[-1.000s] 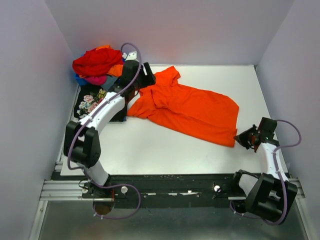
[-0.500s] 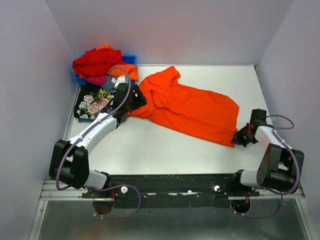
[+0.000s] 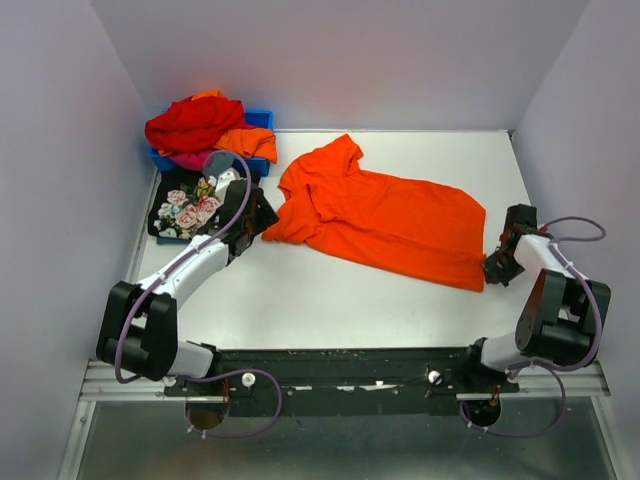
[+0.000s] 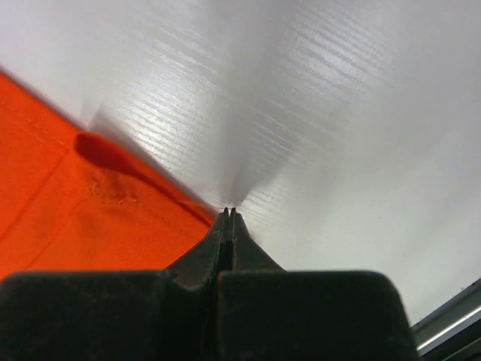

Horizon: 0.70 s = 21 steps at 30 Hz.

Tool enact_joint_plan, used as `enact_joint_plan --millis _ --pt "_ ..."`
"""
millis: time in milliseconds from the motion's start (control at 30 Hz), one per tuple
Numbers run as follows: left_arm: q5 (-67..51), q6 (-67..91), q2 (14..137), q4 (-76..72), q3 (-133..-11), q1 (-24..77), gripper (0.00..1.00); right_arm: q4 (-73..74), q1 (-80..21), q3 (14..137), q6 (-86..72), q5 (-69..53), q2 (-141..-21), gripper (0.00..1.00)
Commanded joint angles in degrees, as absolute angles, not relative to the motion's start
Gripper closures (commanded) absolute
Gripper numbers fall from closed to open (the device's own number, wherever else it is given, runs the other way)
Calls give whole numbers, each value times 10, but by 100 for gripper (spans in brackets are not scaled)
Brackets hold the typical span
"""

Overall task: Fold and stack the t-shirts
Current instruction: Fold the flattened tshirt in 1/3 of the way

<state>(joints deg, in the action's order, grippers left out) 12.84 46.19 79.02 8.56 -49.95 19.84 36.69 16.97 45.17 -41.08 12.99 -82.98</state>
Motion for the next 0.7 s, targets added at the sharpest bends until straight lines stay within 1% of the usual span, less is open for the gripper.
enact_joint_plan --millis 0,67,100,167,200,267,333,400,533,667 --pt "102 488 808 62 -468 185 26 349 174 471 -392 136 -779 99" --pt "93 488 819 62 -466 185 27 300 174 441 -372 68 -717 97" --pt "95 488 824 65 -465 185 27 283 174 421 -372 42 -685 93" --pt "95 493 833 64 -461 181 28 266 174 385 -369 10 -635 77" --pt "88 500 838 61 -458 178 29 264 174 373 -371 4 -614 72" --pt "68 519 846 46 -447 170 32 268 174 346 -374 -38 -588 66" --pt "65 542 846 33 -434 169 35 276 174 320 -381 -63 -572 66" --pt "69 569 843 19 -421 169 35 272 174 295 -388 -90 -558 67" --pt "78 605 855 3 -403 169 36 289 174 270 -402 -85 -551 68" --pt "72 650 874 -73 -374 169 37 282 174 249 -406 -91 -539 68"
